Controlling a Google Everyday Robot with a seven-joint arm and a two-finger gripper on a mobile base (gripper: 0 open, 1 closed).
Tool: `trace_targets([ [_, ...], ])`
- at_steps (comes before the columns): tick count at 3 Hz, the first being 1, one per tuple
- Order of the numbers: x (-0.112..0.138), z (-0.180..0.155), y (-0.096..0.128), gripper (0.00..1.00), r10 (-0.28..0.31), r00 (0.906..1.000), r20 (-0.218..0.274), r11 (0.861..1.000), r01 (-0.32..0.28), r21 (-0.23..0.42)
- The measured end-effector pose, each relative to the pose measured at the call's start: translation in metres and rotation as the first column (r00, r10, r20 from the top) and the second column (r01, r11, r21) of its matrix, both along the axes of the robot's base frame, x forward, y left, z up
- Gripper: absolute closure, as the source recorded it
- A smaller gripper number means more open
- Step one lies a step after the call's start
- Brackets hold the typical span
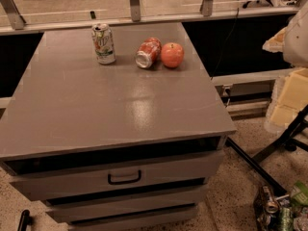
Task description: Knock 7up can over
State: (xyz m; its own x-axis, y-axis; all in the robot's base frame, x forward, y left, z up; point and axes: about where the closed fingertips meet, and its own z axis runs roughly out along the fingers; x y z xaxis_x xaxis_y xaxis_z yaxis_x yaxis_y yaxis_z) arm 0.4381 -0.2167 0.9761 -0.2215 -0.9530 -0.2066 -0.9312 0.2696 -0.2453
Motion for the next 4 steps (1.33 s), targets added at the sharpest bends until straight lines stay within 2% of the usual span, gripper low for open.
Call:
trace_targets([
  [1, 0.000, 0.000, 0.000, 0.00, 0.000, 1.0000, 0.000, 1.000, 0.000, 0.000],
  [2, 0.038, 0.009, 0.019, 0.00, 0.086, 0.9921, 0.092, 0.995, -0.091, 0.050],
  [3, 0.094, 0.027, 0.056, 0.00, 0.202, 0.9605, 0.191, 0.969, -0.224, 0.100],
  [4, 0.147, 0.041, 0.113, 0.00, 0.285, 0.9206, 0.267, 0.920, -0.341, 0.193],
])
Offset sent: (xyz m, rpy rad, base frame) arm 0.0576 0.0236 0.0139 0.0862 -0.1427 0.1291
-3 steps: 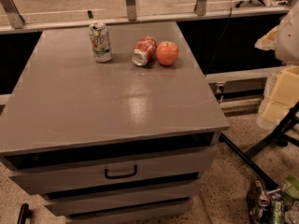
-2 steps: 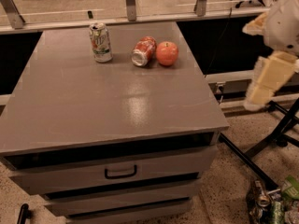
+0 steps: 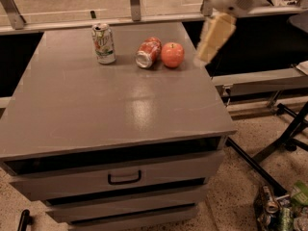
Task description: Knock 7up can over
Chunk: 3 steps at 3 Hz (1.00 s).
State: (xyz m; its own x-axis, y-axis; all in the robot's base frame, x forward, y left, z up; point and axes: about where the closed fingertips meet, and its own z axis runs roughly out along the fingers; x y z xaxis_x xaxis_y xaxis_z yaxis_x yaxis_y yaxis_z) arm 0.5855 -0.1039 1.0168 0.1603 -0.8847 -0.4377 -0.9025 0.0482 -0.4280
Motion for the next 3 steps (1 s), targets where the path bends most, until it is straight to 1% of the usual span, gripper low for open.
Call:
trace_targets([
  [1, 0.052, 0.005, 0.064, 0.00, 0.102, 0.9948, 0.009, 0.986, -0.102, 0.132],
  [2, 0.093, -0.002, 0.106, 0.00, 0.141, 0.9900, -0.004, 0.957, -0.135, 0.259],
  [3, 0.125, -0.018, 0.138, 0.00, 0.133, 0.9899, -0.049, 0.928, -0.107, 0.357],
])
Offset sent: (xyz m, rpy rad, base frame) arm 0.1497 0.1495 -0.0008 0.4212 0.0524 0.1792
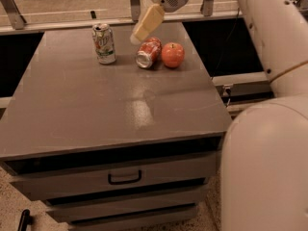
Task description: Knock 7up can over
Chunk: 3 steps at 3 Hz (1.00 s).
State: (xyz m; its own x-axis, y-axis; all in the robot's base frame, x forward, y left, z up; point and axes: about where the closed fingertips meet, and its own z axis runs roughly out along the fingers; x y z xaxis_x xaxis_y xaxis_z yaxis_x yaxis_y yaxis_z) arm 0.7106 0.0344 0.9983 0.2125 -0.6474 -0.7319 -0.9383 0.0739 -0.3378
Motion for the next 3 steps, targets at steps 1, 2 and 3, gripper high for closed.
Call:
trace_targets([
  [1, 0.025, -0.014, 0.028, 0.00, -0.024, 0.9984, -0.050, 0.998, 0.028, 0.064],
  [2, 0.047, -0.028, 0.040, 0.00, -0.087, 0.9915, -0.097, 0.990, 0.097, 0.103],
  [3, 0.048, -0.030, 0.042, 0.00, -0.081, 0.9920, -0.097, 0.989, 0.092, 0.114],
])
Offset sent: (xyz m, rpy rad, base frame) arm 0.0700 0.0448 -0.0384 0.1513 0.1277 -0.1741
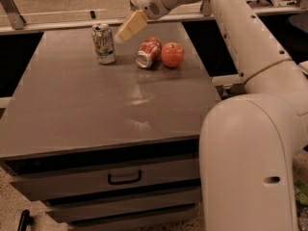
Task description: Knock 7up can over
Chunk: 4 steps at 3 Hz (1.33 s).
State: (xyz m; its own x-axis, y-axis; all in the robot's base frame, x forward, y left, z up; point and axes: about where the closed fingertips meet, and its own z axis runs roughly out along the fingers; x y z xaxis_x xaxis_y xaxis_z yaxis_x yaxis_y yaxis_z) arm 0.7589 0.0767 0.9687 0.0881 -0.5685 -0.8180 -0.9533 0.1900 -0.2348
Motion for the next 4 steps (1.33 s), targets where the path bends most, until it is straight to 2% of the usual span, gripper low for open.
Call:
trace_targets([
  [1, 0.014, -0.012, 0.019, 0.00, 0.040, 0.9991, 0.015, 0.995, -0.041, 0.090],
  [2, 0.029, -0.023, 0.054, 0.00, 0.081, 0.9958, 0.042, 0.981, -0.087, 0.171],
  [3, 0.037, -0.030, 0.075, 0.00, 0.084, 0.9950, 0.054, 0.972, -0.094, 0.216],
  [4, 0.037, -0.031, 0.076, 0.00, 0.086, 0.9950, 0.050, 0.971, -0.095, 0.218],
])
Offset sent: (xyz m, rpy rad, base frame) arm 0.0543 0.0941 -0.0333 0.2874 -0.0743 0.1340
